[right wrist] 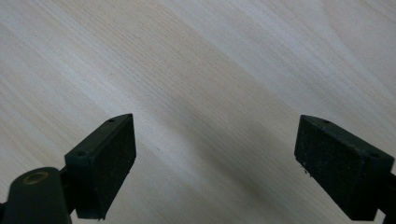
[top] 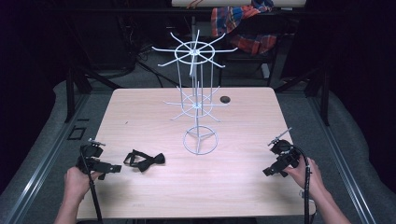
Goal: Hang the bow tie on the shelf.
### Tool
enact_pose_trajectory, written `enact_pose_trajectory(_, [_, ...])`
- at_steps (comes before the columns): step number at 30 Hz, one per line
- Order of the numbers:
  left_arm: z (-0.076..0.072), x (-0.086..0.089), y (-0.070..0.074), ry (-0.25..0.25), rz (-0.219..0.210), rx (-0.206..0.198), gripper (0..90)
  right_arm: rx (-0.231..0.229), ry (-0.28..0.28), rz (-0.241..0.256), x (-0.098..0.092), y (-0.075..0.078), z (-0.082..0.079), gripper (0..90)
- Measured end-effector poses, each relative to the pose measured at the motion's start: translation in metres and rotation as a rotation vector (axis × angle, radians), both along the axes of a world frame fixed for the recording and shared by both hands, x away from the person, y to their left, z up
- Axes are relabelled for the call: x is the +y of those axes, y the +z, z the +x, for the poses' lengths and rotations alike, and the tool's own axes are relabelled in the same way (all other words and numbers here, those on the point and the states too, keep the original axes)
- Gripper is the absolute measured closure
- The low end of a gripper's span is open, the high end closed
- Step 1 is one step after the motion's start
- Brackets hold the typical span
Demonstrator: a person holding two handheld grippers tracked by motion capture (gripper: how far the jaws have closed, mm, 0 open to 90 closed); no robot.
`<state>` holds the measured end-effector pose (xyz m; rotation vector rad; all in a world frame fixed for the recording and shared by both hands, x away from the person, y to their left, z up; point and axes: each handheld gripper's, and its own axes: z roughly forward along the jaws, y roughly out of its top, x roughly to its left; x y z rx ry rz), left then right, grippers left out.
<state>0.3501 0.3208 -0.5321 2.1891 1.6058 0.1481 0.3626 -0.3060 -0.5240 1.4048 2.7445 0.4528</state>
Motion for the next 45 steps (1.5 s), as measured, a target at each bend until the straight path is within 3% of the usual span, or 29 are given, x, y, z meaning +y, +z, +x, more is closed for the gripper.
enact_pose_trajectory(1, [0.0,0.0,0.0,-0.001,0.001,-0.004,0.0,0.003,0.013,-0.02,0.0,0.002,0.0,12.8])
enact_pose_trajectory(5, [-0.002,0.001,0.002,0.003,0.008,-0.02,0.0,0.014,0.022,-0.006,0.001,0.002,0.002,13.1])
enact_pose_trajectory(7, [-0.003,0.002,0.003,0.006,0.015,-0.034,0.0,0.022,0.035,-0.032,0.001,0.003,0.003,13.2])
enact_pose_trajectory(11, [-0.006,0.001,0.007,0.008,0.024,-0.064,0.0,0.001,0.037,-0.027,0.004,0.004,0.003,13.2])
enact_pose_trajectory(12, [-0.007,0.001,0.008,0.008,0.025,-0.075,0.0,-0.04,0.003,0.017,0.008,0.002,0.0,13.4])
enact_pose_trajectory(13, [-0.008,0.001,0.009,0.008,0.024,-0.086,0.0,-0.04,0.003,0.017,0.008,0.002,0.0,13.4])
enact_pose_trajectory(14, [-0.008,-0.001,0.011,0.009,0.031,-0.098,0.0,-0.012,0.055,-0.022,0.009,0.007,0.003,13.6])
enact_pose_trajectory(19, [-0.007,-0.007,0.015,-0.014,0.038,-0.104,1.1,-0.005,0.049,-0.012,0.011,0.004,0.001,13.7])
enact_pose_trajectory(21, [-0.008,-0.012,0.019,-0.022,0.04,-0.128,1.6,-0.011,0.065,-0.032,0.011,0.006,0.001,13.8])
enact_pose_trajectory(23, [-0.009,-0.015,0.024,-0.037,0.03,-0.153,4.4,-0.024,0.065,-0.023,0.011,0.007,0.001,13.9])
enact_pose_trajectory(25, [-0.008,-0.02,0.025,-0.058,0.017,-0.174,15.6,-0.017,0.064,-0.011,0.013,0.006,0.002,14.2])
enact_pose_trajectory(26, [-0.007,-0.024,0.025,-0.115,-0.019,-0.176,17.6,-0.045,0.019,0.028,0.015,0.001,-0.001,14.2])
enact_pose_trajectory(29, [-0.004,-0.029,0.024,-0.154,-0.024,-0.173,24.1,-0.04,0.027,0.013,0.015,0.0,0.0,14.3])
enact_pose_trajectory(30, [-0.002,-0.034,0.023,-0.18,-0.012,-0.18,25.5,-0.047,0.029,0.013,0.015,0.0,0.0,14.3])
enact_pose_trajectory(33, [0.001,-0.038,0.023,-0.195,-0.012,-0.188,28.7,-0.049,0.027,0.025,0.016,0.0,-0.001,14.3])
enact_pose_trajectory(34, [0.003,-0.04,0.023,-0.197,-0.008,-0.193,29.6,-0.019,0.072,-0.02,0.015,0.004,0.002,14.3])
enact_pose_trajectory(35, [0.004,-0.043,0.023,-0.201,-0.01,-0.198,31.4,-0.015,0.08,-0.033,0.015,0.005,0.003,14.3])
enact_pose_trajectory(36, [0.006,-0.047,0.023,-0.205,0.001,-0.212,34.1,-0.018,0.066,-0.01,0.016,0.003,0.002,14.3])
enact_pose_trajectory(39, [0.008,-0.051,0.022,-0.212,0.015,-0.215,36.8,-0.01,0.059,-0.011,0.015,0.001,0.003,14.3])
enact_pose_trajectory(40, [0.01,-0.054,0.02,-0.221,0.046,-0.221,39.4,-0.027,0.029,0.012,0.016,-0.002,0.001,14.3])
enact_pose_trajectory(41, [0.01,-0.054,0.02,-0.221,0.046,-0.221,41.2,-0.027,0.029,0.012,0.016,-0.002,0.001,14.3])
enact_pose_trajectory(42, [0.011,-0.056,0.019,-0.241,0.089,-0.237,42.1,-0.002,0.06,-0.002,0.015,0.001,0.002,14.3])
enact_pose_trajectory(45, [0.013,-0.055,0.015,-0.25,0.09,-0.243,44.8,-0.002,0.068,-0.003,0.015,0.001,0.002,14.4])
